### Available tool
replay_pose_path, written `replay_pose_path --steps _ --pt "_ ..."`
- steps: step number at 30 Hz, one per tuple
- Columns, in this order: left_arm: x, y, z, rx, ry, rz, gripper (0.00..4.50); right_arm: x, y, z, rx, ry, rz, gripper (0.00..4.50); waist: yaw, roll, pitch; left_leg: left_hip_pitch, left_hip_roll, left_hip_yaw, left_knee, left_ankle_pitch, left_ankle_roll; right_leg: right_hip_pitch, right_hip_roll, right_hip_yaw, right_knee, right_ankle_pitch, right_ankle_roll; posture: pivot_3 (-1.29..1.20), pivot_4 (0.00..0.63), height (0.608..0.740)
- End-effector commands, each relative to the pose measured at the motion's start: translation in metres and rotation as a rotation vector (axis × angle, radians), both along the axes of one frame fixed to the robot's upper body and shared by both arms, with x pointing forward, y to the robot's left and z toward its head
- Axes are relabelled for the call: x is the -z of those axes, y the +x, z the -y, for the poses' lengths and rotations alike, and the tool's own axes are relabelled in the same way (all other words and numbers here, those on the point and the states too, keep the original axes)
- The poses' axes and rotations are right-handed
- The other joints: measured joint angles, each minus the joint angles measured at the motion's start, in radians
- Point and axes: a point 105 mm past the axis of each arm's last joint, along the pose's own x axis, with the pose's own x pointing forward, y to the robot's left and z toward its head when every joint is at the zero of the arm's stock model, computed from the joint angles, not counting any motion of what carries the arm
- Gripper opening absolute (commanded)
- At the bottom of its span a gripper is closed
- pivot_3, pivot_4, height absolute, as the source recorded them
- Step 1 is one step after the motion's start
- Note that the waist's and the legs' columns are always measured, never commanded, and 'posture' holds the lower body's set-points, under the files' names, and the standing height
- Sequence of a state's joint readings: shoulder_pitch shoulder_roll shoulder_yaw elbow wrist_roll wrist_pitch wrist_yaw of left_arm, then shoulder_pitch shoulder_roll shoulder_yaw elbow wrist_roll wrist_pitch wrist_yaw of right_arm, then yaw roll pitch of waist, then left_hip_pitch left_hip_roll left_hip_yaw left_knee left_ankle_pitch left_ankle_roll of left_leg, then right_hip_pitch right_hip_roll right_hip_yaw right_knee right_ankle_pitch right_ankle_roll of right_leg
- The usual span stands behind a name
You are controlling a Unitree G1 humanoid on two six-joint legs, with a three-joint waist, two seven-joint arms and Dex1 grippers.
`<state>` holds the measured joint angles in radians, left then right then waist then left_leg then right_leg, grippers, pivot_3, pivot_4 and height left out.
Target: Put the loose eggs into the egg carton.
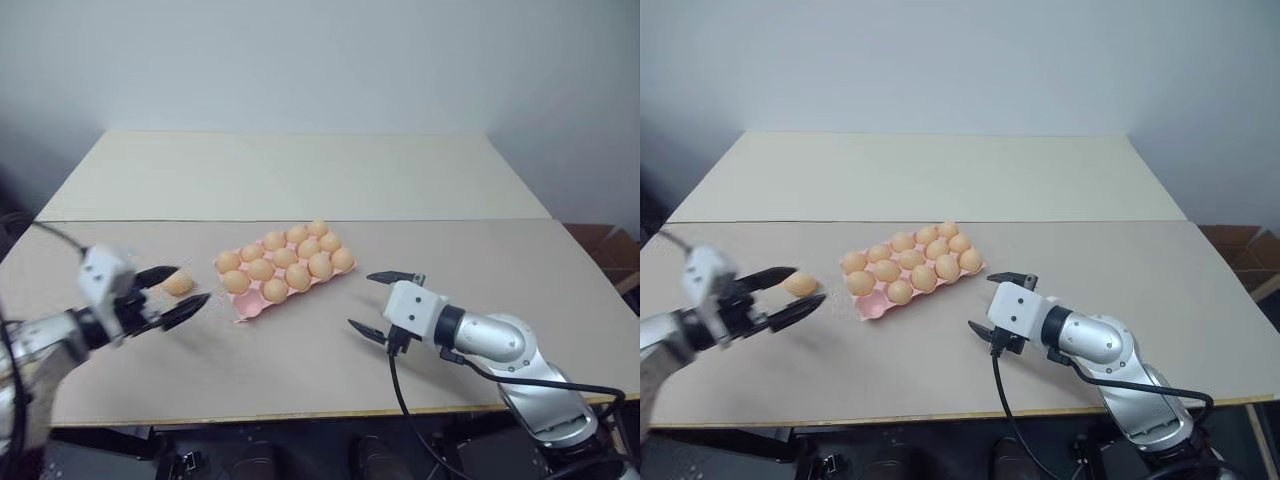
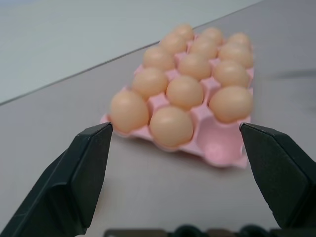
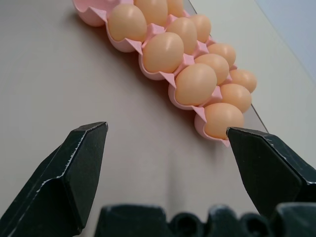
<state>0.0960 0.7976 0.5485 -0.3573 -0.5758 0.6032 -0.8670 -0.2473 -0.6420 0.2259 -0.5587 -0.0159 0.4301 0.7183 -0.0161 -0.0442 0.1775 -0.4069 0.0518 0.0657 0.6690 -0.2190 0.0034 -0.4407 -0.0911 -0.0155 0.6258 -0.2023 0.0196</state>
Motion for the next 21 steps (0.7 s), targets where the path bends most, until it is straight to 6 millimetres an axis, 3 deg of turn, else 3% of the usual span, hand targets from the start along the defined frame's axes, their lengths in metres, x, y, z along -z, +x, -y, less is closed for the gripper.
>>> replay_pose_path --steps 1,6,14,17,21 --pt "-0.018 -0.021 -0.014 -0.071 0.05 0.043 4.48 -0.008 0.001 -0.004 -0.053 0.0 0.042 4.5 0.002 0.0 0.0 0.0 0.0 0.0 0.0 0.0 0.0 0.0 0.0 0.0 0.0 0.0 0.0 0.0 0.15 0.74" --pt "-0.012 -0.033 -0.034 -0.213 0.083 0.009 4.48 -0.009 0.007 -0.008 -0.087 0.0 0.042 4.5 0.012 0.0 0.0 0.001 0.0 -0.001 0.0 -0.001 -0.002 0.0 -0.001 -0.002 0.0 0.0 -0.001 0.0 0.15 0.74" --pt "-0.01 -0.032 -0.022 -0.226 0.061 0.028 4.48 -0.011 0.011 -0.007 -0.114 -0.018 0.054 4.5 0.012 0.0 0.0 0.0 0.0 0.0 0.0 0.0 0.0 0.0 0.0 -0.001 0.0 0.0 -0.001 0.0 0.15 0.74" --pt "-0.01 -0.025 -0.022 -0.231 0.047 0.046 4.48 -0.012 0.011 -0.007 -0.114 -0.022 0.06 4.5 0.012 0.0 0.0 0.0 0.0 0.0 -0.001 0.0 0.0 0.0 0.0 -0.001 0.0 -0.001 -0.001 0.0 0.15 0.74" --pt "-0.006 0.003 -0.02 -0.253 -0.003 0.092 4.48 -0.012 0.011 -0.009 -0.116 -0.017 0.063 4.5 0.02 0.0 0.0 0.001 0.0 0.0 0.0 0.0 0.0 0.0 0.0 -0.002 0.001 0.0 -0.002 0.0 0.15 0.74"
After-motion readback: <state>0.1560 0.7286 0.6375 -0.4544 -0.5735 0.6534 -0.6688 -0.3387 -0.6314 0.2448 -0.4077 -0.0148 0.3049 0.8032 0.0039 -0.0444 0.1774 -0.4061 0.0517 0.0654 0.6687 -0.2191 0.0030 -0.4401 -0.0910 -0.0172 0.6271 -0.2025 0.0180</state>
